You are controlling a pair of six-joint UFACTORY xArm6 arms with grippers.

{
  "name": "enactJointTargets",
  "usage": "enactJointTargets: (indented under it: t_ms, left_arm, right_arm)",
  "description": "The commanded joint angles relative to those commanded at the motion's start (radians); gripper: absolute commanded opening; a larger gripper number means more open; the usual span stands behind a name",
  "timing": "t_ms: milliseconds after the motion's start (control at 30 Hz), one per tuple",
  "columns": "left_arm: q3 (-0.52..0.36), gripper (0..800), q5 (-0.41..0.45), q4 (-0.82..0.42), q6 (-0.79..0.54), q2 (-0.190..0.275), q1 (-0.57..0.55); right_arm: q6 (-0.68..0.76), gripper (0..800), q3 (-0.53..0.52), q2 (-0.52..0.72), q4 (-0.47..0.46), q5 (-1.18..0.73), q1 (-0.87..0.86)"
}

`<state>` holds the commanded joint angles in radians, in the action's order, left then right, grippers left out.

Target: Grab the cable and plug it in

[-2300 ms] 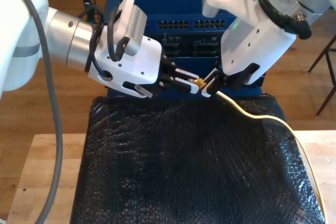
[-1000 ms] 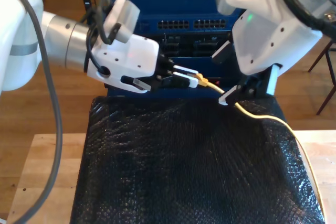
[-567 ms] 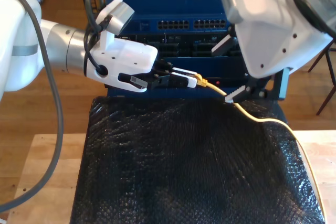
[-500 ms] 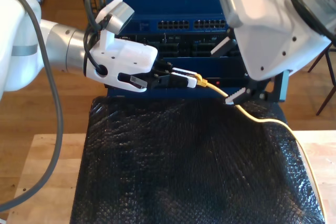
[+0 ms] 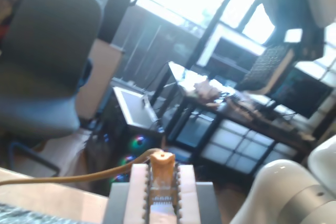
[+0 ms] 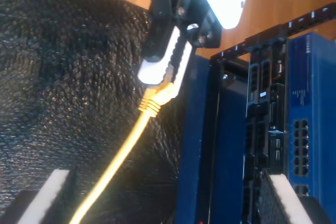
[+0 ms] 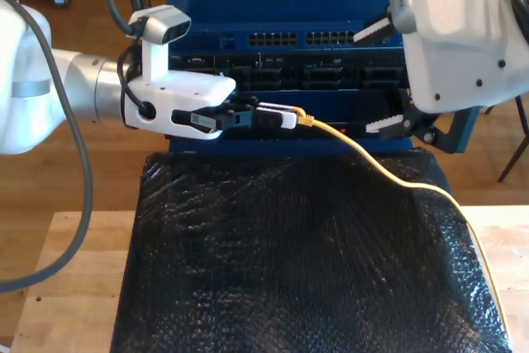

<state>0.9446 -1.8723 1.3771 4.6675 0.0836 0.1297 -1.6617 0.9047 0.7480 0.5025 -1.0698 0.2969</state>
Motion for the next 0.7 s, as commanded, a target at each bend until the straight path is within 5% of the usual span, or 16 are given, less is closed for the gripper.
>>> enactJointTargets:
  t_ms: [700]
  left_arm:
    - [-0.002,2,-0.203,0.112,0.078,-0.084,0.026]
  right_arm:
    - [-0.014,794,-0.097,0.046,0.002,0.195,0.144]
